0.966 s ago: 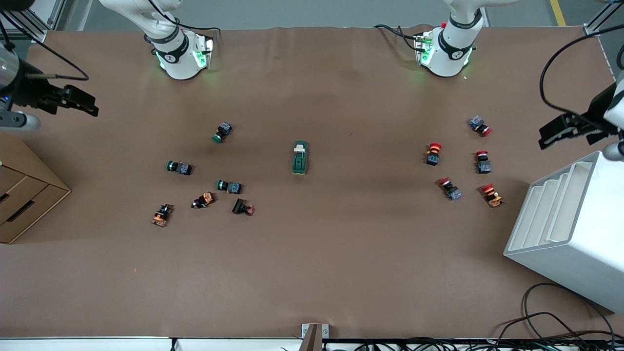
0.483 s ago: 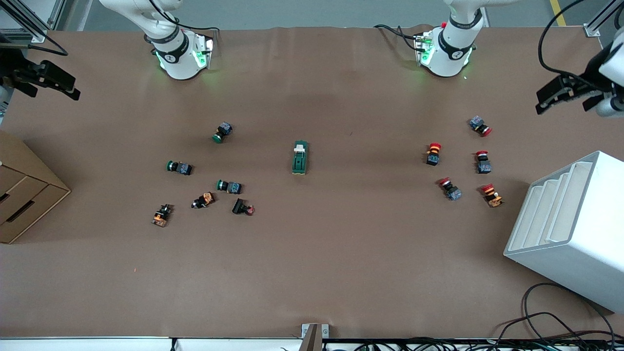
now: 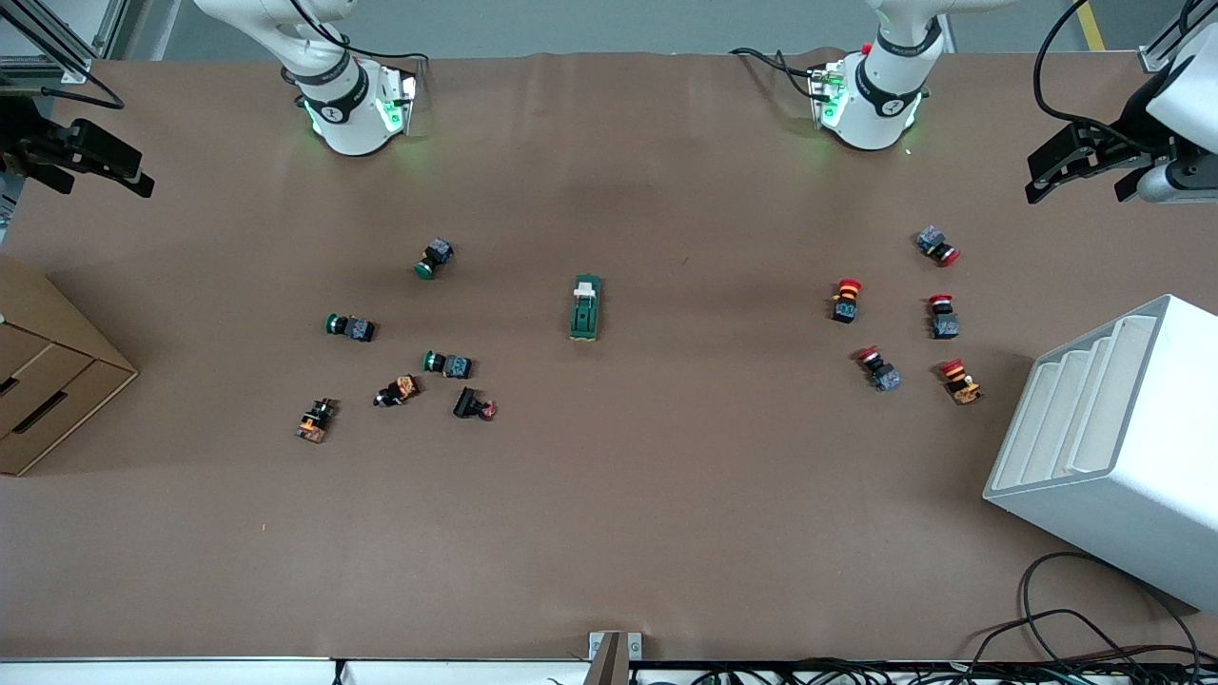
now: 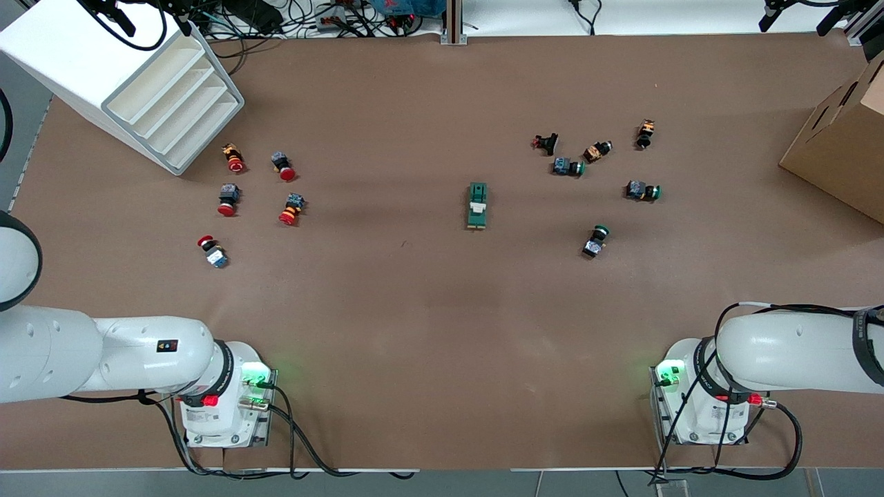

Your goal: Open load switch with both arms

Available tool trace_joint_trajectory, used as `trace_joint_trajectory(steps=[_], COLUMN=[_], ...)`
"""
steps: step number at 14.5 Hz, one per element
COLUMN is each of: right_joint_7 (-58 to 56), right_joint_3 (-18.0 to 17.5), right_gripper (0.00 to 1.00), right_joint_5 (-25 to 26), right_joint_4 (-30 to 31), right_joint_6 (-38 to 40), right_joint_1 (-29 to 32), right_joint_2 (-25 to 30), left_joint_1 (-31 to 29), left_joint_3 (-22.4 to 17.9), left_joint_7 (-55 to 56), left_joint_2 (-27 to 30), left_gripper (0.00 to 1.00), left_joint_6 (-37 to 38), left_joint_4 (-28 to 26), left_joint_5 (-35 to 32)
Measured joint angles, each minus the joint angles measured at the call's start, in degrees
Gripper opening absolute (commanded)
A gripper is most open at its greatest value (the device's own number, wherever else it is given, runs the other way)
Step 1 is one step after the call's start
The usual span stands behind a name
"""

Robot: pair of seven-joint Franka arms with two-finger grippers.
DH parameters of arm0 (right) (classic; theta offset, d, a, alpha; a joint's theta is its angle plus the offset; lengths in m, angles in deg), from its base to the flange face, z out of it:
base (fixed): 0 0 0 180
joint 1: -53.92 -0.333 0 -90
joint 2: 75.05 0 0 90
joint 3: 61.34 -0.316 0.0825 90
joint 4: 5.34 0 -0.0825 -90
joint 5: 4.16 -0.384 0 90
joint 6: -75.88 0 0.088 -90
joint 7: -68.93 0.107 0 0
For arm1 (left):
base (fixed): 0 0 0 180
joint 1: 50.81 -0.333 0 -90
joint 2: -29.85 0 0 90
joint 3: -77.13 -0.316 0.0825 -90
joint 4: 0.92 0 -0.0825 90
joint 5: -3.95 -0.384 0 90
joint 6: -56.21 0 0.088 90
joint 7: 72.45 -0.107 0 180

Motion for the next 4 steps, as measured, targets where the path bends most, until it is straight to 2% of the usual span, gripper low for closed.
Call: trace_joint_trajectory(steps=[4], right_joint_7=[-1.69], right_joint_3=[-1.04], right_gripper=[1.00], right_joint_5=[0.90], right_joint_4=[0.00], right_joint_6=[0.02], right_joint_1=[0.00], right_joint_2=[0.01], left_joint_1=[-0.03], left_joint_3=[-0.24], left_joint_7=[0.00], left_joint_2=[-0.01], left_gripper=[1.00], left_joint_6=[0.06], left_joint_4=[0.01], left_joint_5=[0.00])
